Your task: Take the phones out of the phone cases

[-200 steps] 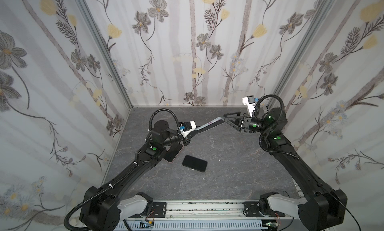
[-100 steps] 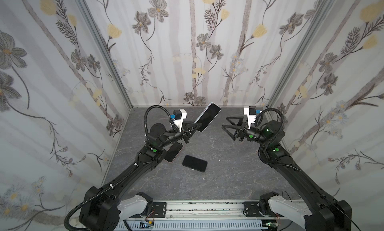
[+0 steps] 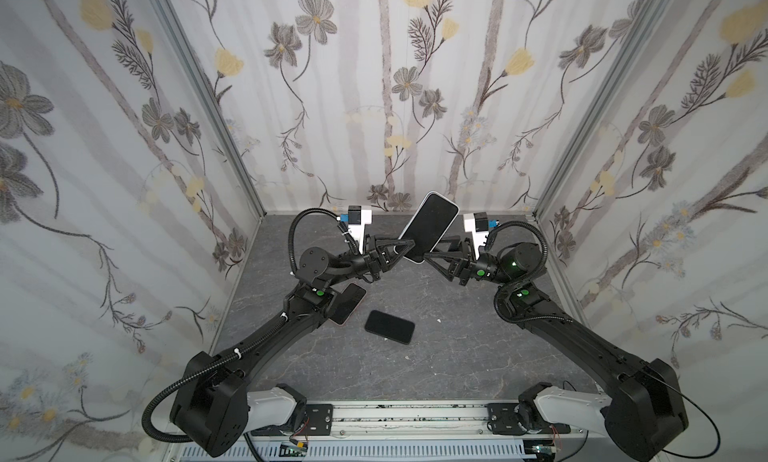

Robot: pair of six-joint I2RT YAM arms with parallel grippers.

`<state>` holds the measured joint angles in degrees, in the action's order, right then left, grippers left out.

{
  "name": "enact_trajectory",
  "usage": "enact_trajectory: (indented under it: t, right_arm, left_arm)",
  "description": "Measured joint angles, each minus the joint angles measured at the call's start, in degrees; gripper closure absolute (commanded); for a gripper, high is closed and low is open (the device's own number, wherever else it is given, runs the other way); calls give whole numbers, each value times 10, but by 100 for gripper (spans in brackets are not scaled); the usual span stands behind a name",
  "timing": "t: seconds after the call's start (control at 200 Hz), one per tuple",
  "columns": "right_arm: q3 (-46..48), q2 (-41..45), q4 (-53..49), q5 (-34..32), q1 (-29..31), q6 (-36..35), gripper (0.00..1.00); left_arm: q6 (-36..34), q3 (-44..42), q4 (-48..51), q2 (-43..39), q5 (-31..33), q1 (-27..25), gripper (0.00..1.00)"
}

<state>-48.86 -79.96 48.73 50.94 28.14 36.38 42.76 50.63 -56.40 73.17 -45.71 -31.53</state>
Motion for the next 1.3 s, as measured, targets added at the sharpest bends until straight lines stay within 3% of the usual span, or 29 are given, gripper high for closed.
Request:
enact_trajectory:
  t: [0.415, 0.984, 1.299]
  right_arm:
    - [-2, -6, 56, 16, 11, 31, 68]
    - [-2, -10, 57, 12, 21, 30, 74]
    - [-4, -7, 49, 14, 23, 37, 88]
  left_arm:
    - [18, -2, -12, 3, -10, -5, 100]
    - [12, -2, -18, 3, 5, -15, 100]
    - [-1, -3, -30, 7, 10, -19, 100]
